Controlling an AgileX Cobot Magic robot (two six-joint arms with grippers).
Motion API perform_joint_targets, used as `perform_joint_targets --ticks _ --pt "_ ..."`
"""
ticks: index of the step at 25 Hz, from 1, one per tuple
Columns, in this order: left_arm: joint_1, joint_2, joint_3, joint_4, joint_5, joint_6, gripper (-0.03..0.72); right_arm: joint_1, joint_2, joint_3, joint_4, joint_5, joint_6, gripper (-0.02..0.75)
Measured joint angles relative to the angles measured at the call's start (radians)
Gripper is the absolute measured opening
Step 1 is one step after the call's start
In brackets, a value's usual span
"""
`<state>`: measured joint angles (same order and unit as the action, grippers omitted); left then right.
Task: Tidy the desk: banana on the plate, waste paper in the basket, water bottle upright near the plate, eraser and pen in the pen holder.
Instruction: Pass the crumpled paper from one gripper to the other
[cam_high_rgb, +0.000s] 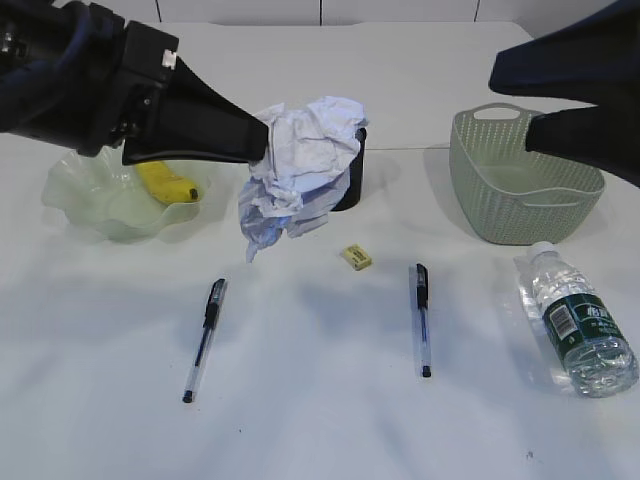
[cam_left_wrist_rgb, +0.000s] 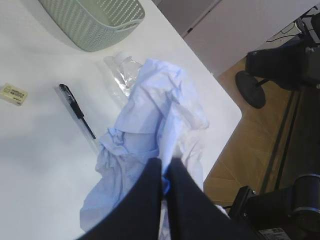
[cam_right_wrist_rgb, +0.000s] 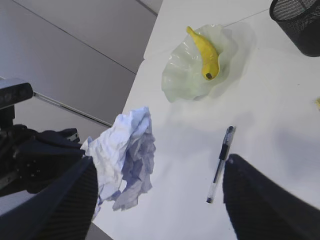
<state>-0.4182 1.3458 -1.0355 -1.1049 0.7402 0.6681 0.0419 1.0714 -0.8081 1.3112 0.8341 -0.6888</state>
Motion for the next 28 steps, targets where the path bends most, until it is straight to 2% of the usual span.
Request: perform_joint_targets --ticks 6,14,19,28 --pt "0.000 0.000 0.000 0.000 0.001 0.004 -0.013 0.000 0.117 0.000 0.172 0.038 -0.120 0.580" --pt "0.000 0.000 0.000 -0.010 0.001 0.004 -0.013 0.011 0.212 -0.006 0.287 0.082 -0.206 0.580" --pt "0.000 0.000 0.000 -0.015 0.001 0.004 -0.013 0.082 0.271 -0.025 0.350 0.082 -0.253 0.580" --pt "0.000 0.000 0.000 -0.017 0.001 0.004 -0.013 0.205 0.382 -0.093 0.396 0.076 -0.303 0.580"
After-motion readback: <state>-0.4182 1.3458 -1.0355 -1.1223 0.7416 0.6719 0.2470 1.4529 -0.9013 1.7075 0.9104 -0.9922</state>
